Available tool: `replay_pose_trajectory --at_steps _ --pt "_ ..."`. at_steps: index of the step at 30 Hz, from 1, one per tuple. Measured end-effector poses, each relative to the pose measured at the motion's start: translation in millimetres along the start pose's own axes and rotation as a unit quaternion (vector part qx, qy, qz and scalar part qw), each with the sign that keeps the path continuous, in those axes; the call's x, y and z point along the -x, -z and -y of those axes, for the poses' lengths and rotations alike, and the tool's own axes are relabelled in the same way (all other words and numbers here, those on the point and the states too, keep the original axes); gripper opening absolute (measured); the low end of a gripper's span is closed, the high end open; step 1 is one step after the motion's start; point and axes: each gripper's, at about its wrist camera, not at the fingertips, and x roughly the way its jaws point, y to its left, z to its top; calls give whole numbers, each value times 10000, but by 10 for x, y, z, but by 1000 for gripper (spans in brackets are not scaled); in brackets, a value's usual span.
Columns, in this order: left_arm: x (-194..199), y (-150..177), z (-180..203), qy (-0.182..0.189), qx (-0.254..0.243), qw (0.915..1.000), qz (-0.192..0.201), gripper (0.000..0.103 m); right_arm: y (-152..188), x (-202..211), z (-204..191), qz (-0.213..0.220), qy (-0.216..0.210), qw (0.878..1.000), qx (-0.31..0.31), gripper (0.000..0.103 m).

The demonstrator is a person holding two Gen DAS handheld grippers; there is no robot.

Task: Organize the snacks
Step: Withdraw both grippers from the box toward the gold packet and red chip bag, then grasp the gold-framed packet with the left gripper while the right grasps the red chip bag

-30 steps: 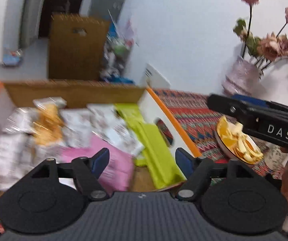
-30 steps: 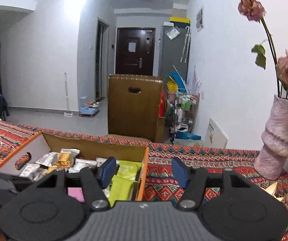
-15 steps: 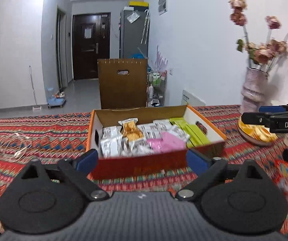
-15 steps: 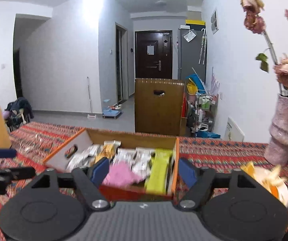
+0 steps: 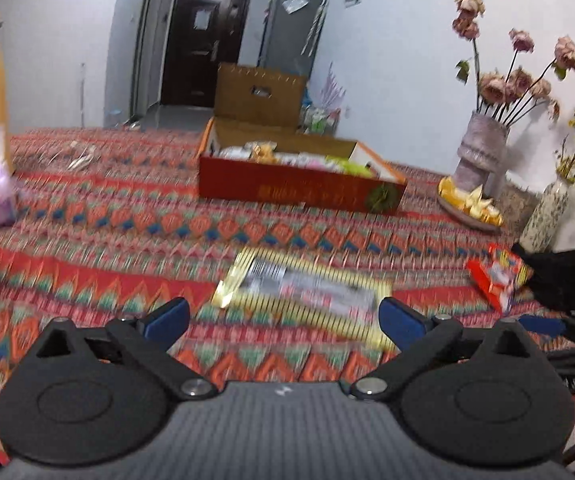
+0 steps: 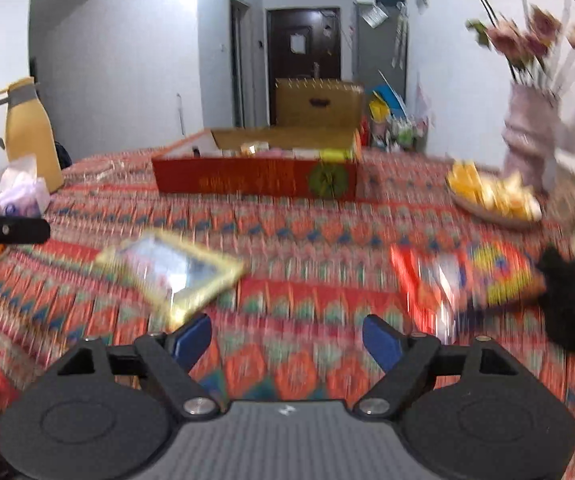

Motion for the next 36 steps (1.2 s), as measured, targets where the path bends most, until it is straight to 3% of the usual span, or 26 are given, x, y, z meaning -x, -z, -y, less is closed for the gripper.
replay_pose_trajectory --at_steps 5,9,12,15,22,24,28,32,36 --pt "26 219 -26 -126 190 9994 -266 103 402 169 50 -202 47 9994 -271 82" --pt "-57 191 -6 -15 440 9986 -282 103 452 251 167 -168 117 9991 -379 82" --pt "-289 115 65 -8 650 9969 -433 103 395 292 340 49 186 9982 -572 82" --pt "-629 17 178 -24 825 9949 -582 103 267 228 619 200 291 9954 -886 90" --pt "-1389 -209 375 -258 939 9907 -955 103 -136 -309 1361 -141 355 9868 -1576 91" --pt "-1539 -303 393 -403 867 9916 -876 103 -224 -502 1545 -244 322 9831 -1785 91" --pt "-1922 -516 434 -334 454 9935 -985 103 -445 -860 1735 -243 230 9825 -1834 91" --pt "-2125 -604 611 -161 -235 9932 -1130 103 -701 -1193 1616 -371 154 9911 -1272 92" --pt "-2034 -481 710 2 -637 9916 -1128 103 -831 -1430 1464 -465 262 9954 -791 91"
